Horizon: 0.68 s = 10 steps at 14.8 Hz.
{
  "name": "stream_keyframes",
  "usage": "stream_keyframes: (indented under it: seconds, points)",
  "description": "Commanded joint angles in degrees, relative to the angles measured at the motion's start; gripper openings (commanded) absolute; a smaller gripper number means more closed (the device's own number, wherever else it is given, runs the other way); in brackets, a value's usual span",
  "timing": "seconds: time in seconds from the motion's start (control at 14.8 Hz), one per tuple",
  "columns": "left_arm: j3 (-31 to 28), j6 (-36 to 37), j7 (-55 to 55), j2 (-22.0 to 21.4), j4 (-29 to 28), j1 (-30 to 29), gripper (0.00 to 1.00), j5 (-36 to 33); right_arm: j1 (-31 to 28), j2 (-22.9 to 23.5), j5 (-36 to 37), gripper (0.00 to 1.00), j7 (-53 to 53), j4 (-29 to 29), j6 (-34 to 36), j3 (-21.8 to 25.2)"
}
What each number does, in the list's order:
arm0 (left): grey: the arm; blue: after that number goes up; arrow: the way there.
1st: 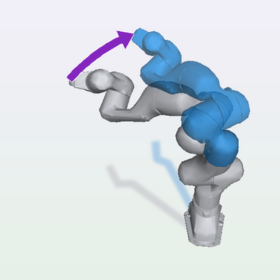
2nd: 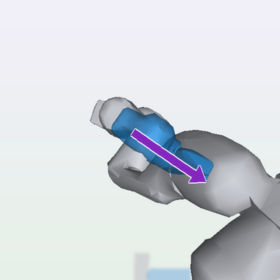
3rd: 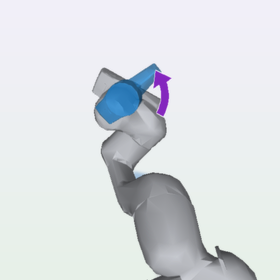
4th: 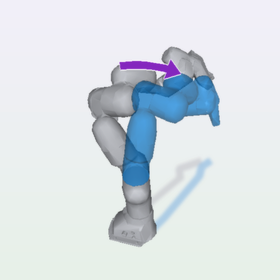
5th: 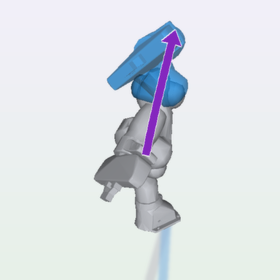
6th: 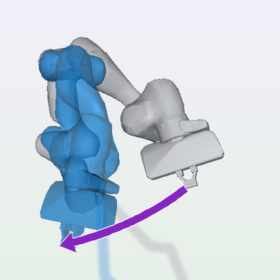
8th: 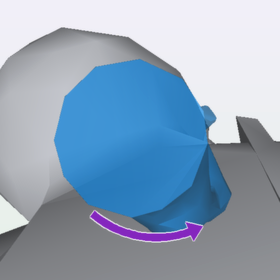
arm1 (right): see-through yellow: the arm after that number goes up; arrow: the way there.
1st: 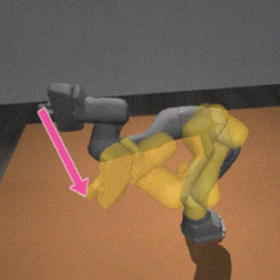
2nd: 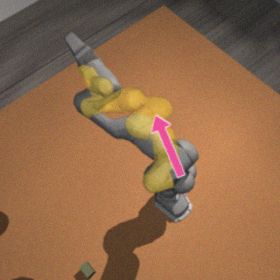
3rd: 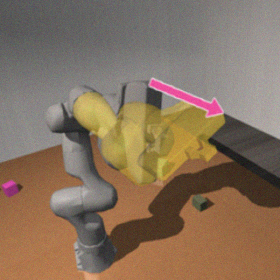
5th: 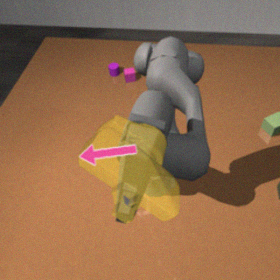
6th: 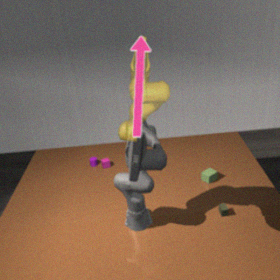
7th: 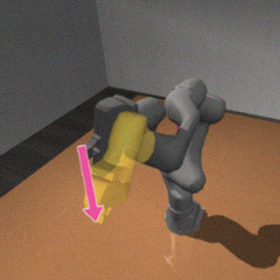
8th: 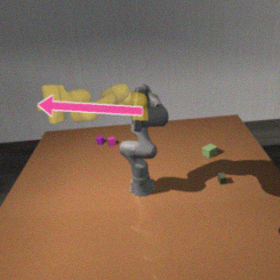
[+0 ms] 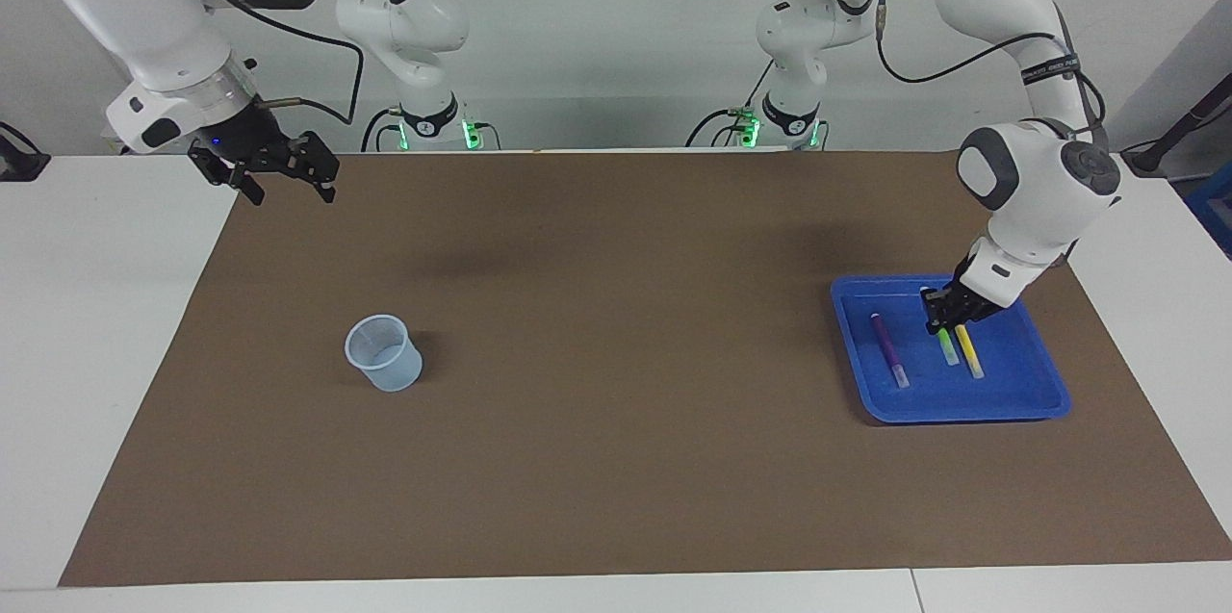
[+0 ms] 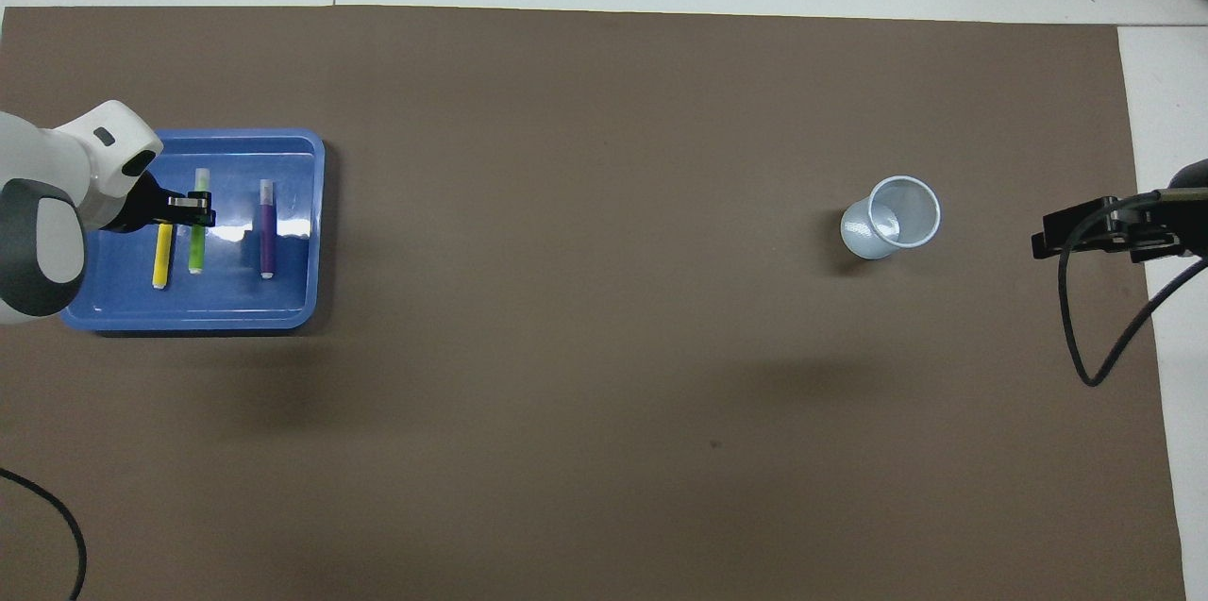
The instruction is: Right arm passes pens to left for tray arrangement
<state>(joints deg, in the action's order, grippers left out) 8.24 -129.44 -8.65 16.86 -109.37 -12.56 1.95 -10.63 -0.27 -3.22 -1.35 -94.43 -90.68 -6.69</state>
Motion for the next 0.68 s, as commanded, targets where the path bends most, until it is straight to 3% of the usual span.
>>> stream_keyframes:
  seconds: [0.0, 0.27, 0.61]
  points:
    - [0.02, -2.75, 0.83, 1.24, -0.31, -0.62, 0.0, -1.08, -0.8, -1.23, 1.03, 1.0, -1.45, -1.81, -1.52, -0.43]
    - [-0.24, -7.04, 0.92, 1.51, -4.0, -1.24, 0.0, -1.08, -0.71, -1.31, 0.94, 1.0, -1.46, -1.46, -1.61, -0.43]
    - [-0.51, -7.85, 0.83, 2.03, -4.36, -1.85, 0.0, -1.08, -0.8, -1.49, 1.03, 1.0, -1.37, -1.72, -2.58, -0.43]
